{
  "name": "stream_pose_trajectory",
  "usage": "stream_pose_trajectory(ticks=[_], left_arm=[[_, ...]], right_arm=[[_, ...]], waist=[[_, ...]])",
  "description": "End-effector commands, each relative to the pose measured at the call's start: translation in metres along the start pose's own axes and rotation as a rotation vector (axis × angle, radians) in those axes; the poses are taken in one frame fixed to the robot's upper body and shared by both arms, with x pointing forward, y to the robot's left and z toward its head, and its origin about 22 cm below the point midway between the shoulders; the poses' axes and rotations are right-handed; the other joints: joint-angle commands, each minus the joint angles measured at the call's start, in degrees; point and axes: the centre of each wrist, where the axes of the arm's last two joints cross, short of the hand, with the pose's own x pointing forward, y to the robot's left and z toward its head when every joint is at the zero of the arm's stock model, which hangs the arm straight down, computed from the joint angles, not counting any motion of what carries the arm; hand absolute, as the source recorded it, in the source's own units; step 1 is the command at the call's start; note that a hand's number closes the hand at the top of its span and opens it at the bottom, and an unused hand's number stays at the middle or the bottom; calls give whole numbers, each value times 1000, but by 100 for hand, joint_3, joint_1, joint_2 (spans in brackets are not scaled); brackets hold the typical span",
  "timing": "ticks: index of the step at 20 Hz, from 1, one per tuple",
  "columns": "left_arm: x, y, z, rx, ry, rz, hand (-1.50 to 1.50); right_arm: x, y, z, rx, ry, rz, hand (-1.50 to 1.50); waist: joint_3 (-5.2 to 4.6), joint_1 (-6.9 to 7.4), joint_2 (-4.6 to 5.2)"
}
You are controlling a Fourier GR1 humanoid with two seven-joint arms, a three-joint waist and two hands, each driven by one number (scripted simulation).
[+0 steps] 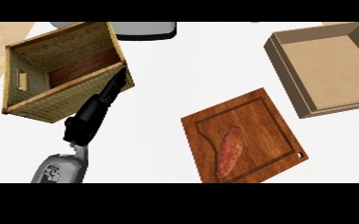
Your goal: Pick the eggplant from the cutting board and place it in the cardboard box
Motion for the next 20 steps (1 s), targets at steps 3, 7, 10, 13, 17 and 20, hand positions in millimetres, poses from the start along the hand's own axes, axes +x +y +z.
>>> stream_pose_trajectory(ticks=[3, 7, 10, 13, 17, 20], left_arm=[[10, -7, -4, -2, -16, 2, 0], [7, 13, -2, -18, -17, -5, 0], [-1, -3, -21, -19, -11, 5, 0], [10, -17, -21, -24, -11, -8, 0], [4, -27, -11, -23, -7, -4, 0], [5, -8, -19, -31, -17, -2, 0]], right_arm=[[15, -9, -24, -72, 86, -11, 150], [4, -25, -54, -117, 138, 0, 150], [-1, -28, -71, -86, 139, 15, 150], [-9, -26, -91, -111, 158, -32, 150], [-24, -18, -111, -112, 179, -65, 150], [-23, -22, -133, -132, 205, -55, 150]], waist=[[3, 88, 14], [5, 176, 34], [5, 137, 36], [6, 177, 40], [7, 205, 40], [6, 214, 46]])
